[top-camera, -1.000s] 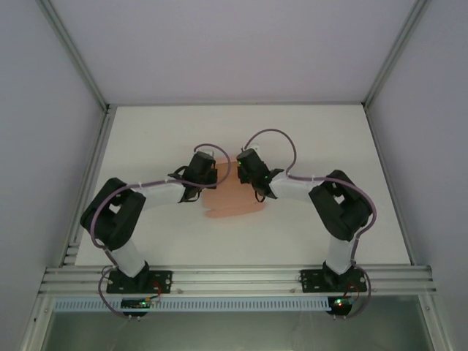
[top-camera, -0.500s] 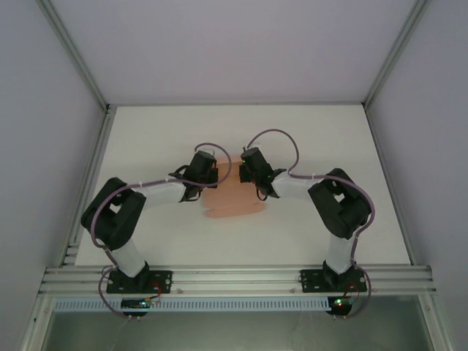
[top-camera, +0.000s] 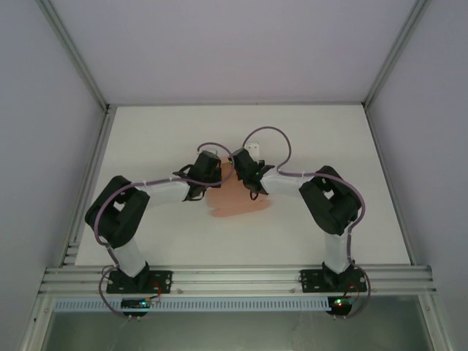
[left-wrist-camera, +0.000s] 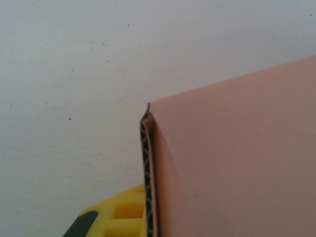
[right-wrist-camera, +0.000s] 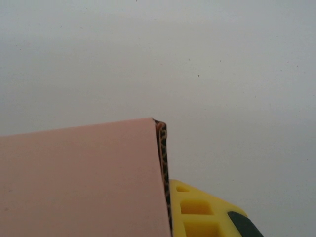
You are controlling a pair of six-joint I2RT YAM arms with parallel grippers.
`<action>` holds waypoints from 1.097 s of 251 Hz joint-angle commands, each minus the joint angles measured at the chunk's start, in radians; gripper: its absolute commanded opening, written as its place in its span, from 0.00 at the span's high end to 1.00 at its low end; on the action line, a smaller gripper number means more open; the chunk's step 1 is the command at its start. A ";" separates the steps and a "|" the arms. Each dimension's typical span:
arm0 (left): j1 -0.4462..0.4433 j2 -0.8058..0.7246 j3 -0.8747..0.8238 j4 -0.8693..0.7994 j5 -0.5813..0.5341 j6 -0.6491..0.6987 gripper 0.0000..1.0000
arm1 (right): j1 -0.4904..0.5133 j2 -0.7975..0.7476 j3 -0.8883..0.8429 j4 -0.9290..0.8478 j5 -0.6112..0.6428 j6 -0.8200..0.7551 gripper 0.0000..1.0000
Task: Assemble paper box
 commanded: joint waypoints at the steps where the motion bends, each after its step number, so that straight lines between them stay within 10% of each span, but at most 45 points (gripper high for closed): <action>1: -0.003 -0.007 0.025 -0.032 0.008 -0.026 1.00 | -0.035 0.021 -0.039 -0.038 0.136 -0.053 0.97; 89: -0.003 0.005 0.036 -0.031 0.012 -0.032 1.00 | -0.038 -0.048 -0.174 0.127 -0.122 -0.103 0.76; 136: -0.003 0.006 0.036 -0.036 0.014 -0.026 1.00 | -0.046 -0.071 -0.222 0.214 -0.141 -0.097 0.89; 275: -0.016 0.009 0.053 -0.081 -0.019 -0.091 1.00 | -0.056 0.026 -0.025 -0.225 0.301 0.216 1.00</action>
